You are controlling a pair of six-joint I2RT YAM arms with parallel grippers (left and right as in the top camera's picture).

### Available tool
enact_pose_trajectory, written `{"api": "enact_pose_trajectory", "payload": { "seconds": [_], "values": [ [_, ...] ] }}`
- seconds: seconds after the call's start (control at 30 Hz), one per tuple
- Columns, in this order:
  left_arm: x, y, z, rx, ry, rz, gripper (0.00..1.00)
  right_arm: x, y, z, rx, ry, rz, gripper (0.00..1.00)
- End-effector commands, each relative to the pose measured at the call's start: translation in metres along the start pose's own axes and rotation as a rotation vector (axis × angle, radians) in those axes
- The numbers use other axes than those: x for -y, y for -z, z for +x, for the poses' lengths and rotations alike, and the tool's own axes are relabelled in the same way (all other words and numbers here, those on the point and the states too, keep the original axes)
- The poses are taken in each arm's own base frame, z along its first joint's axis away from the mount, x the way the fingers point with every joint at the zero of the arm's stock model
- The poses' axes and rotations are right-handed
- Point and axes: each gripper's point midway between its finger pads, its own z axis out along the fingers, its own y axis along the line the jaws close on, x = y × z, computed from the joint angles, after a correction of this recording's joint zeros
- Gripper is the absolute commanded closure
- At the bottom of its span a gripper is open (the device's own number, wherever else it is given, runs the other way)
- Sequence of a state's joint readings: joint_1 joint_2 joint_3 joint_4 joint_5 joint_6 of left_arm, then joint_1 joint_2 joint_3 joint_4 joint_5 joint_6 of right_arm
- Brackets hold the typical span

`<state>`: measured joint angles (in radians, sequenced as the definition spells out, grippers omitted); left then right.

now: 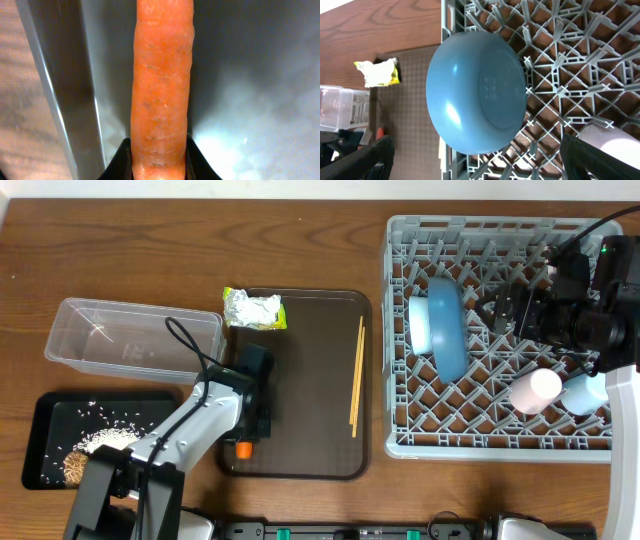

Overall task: Sort waste into correct bins and load items into the dishwasher rack
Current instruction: 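Carry the carrot to the black tray and release it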

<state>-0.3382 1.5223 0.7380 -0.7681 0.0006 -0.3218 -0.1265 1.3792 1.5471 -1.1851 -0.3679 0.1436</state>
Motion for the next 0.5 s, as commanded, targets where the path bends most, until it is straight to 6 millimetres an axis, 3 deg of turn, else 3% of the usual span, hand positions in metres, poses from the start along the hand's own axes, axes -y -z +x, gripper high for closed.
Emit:
{"api": "enact_pose_trajectory", "payload": {
  "seconds": [0.0,0.2,0.47],
  "values": [
    [0.003,0.02,-0.005,0.044,0.045,0.031,0.94,-0.004,0.001,-0.001,0.006,0.029,-0.005,0.02],
    [-0.003,0.066,-0.012,0.18,0.134,0.086,0.94,-0.004,0.001,-0.003,0.016,0.033,-0.006,0.02],
    [-0.068,0.098,-0.004,0.302,0.453,0.043,0.94,-0.004,0.001,-0.003,0.017,0.033,-0.007,0.02]
  ]
}}
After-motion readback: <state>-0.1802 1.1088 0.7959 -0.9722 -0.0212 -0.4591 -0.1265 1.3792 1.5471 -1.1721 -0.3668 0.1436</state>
